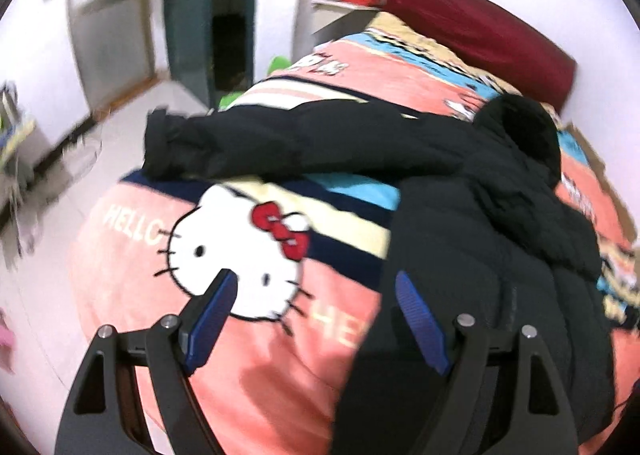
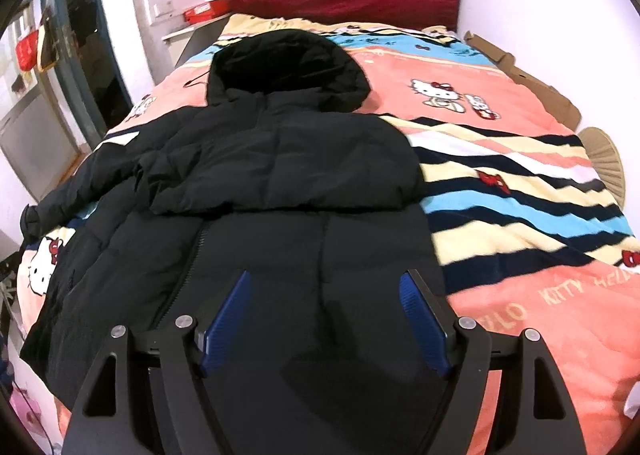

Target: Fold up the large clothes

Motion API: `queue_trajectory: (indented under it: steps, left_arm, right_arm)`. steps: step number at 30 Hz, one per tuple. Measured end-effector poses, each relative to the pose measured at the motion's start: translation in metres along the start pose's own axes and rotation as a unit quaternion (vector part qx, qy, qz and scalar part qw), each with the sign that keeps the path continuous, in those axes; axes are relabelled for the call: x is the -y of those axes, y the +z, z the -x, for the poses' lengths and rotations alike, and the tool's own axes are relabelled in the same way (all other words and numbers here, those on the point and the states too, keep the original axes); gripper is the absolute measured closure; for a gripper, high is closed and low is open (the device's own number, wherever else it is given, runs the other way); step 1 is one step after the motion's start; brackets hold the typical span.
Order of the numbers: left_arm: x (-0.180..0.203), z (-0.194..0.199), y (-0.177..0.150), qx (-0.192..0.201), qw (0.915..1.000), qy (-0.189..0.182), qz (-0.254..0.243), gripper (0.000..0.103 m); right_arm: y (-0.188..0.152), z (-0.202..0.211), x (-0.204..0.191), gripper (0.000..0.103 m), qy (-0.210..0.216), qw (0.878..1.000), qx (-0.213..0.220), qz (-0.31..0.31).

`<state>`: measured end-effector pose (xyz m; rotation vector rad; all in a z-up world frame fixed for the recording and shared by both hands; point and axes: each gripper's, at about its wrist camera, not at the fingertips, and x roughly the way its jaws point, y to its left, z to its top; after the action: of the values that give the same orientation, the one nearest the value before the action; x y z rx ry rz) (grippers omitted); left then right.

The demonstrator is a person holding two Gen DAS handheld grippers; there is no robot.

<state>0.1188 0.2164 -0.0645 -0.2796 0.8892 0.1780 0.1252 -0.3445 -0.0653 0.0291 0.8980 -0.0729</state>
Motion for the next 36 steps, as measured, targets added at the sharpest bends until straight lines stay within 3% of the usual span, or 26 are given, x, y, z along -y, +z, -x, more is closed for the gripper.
queue_trajectory:
  steps: [4, 10, 16, 19, 23, 24, 29, 30, 33, 36]
  left_arm:
    - [-0.054, -0.020, 0.013, -0.011, 0.9969, -0.013, 0.077, 0.022]
    - [-0.126, -0.061, 0.033, -0.022, 0.9814, -0.028, 0.189, 0.025]
    - [-0.158, -0.091, 0.054, -0.017, 0.9697, -0.033, 0.242, 0.025]
    - [-0.168, -0.108, 0.061, -0.023, 0.9612, -0.046, 0.271, 0.025]
    - [-0.187, -0.126, 0.071, -0.017, 0.9422, -0.069, 0.328, 0.028]
    - [-0.192, -0.131, 0.074, -0.016, 0.9361, -0.077, 0.343, 0.030]
    - [-0.209, -0.155, 0.082, -0.030, 0.9167, -0.101, 0.386, 0.070]
    - [-0.211, -0.157, 0.083, -0.032, 0.9143, -0.105, 0.390, 0.073]
    - [-0.211, -0.158, 0.087, -0.031, 0.9139, -0.109, 0.390, 0.088]
    - [-0.206, -0.150, 0.093, -0.021, 0.9217, -0.105, 0.373, 0.093]
  right_arm:
    - [0.002, -0.009, -0.013, 0.026, 0.004, 1.000, -0.009, 0.008]
    - [0.003, -0.023, -0.014, 0.026, -0.005, 1.000, -0.025, 0.006]
    - [0.007, -0.034, -0.009, 0.025, -0.017, 0.999, -0.034, 0.002]
    - [0.010, -0.039, -0.008, 0.025, -0.020, 0.999, -0.037, 0.002]
    - [0.011, -0.046, -0.007, 0.025, -0.022, 0.999, -0.043, -0.001]
    - [0.011, -0.048, -0.006, 0.025, -0.023, 0.999, -0.045, -0.002]
    - [0.011, -0.053, -0.005, 0.025, -0.023, 0.999, -0.049, -0.007]
    - [0.011, -0.053, -0.005, 0.025, -0.022, 0.999, -0.049, -0.008]
    - [0.011, -0.053, -0.003, 0.025, -0.022, 0.999, -0.049, -0.009]
    - [0.011, -0.052, -0.001, 0.025, -0.021, 0.999, -0.045, -0.013]
